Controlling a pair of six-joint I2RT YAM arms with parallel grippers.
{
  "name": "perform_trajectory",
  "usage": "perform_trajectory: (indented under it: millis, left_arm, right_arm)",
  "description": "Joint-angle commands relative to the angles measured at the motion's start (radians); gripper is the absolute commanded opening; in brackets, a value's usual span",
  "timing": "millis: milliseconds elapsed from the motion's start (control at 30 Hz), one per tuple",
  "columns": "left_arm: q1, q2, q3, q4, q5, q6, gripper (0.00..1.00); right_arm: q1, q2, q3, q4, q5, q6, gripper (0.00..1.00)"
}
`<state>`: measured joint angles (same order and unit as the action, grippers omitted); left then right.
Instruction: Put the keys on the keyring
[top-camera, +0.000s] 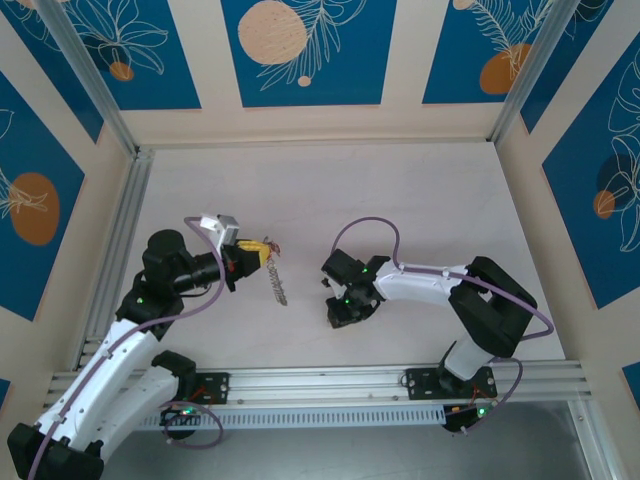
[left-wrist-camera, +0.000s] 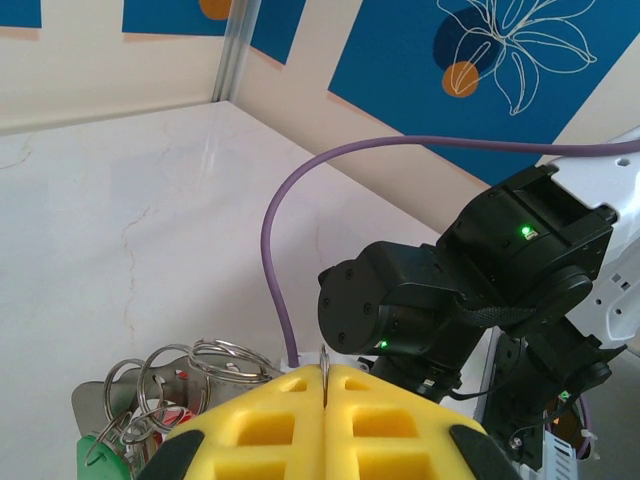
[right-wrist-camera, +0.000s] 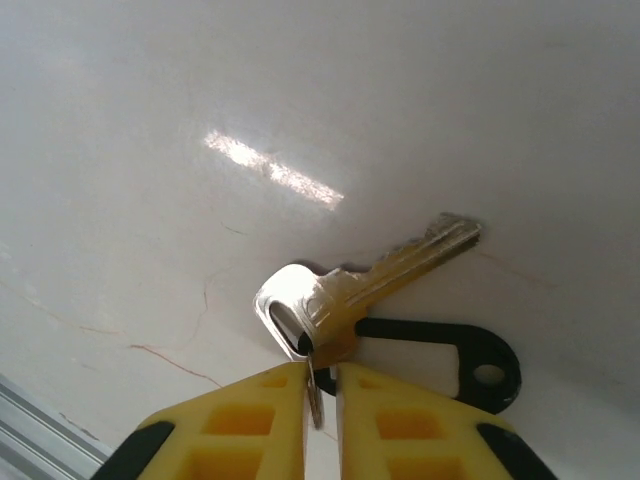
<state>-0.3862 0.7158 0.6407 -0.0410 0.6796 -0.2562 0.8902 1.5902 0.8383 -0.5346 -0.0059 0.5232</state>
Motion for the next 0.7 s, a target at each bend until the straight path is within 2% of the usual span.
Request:
perform_trajectory:
  millis: [0,133,233,433,567,667]
  left_arm:
    - [0.016,-0.016,0.014,0.027,0.025,0.001,0.0]
    - [0.017,-0.01,0.015,0.032,0.033,-0.001,0.0]
    - [0.017,-0.007,0.02,0.033,0.04,-0.004,0.0]
    - [0.017,0.004,0.061,0.008,0.082,0.027,0.0]
    - [0.015,0.003,0.08,0.072,0.21,0.026,0.0]
    - [0.012,0.019,0.086,0.201,0.361,-0.037,0.0]
  right_arm:
    - [0.007,-0.006,0.02,-0.006,-0.002,-0.003,0.08]
    - [0.013,-0.049,0.001,0.01,0.009,-0.014,0.0]
    - [0.034,-0.12,-0.021,0.037,0.032,-0.069,0.0]
    - [0.081,-0.43,-0.069,0.1,-0.015,-0.298,0.0]
    - [0.066,-0.673,-0.045,0.084,-0.096,-0.405,0.0]
    - [0.042,-0.733,0.052,0.035,-0.159,-0.465,0.0]
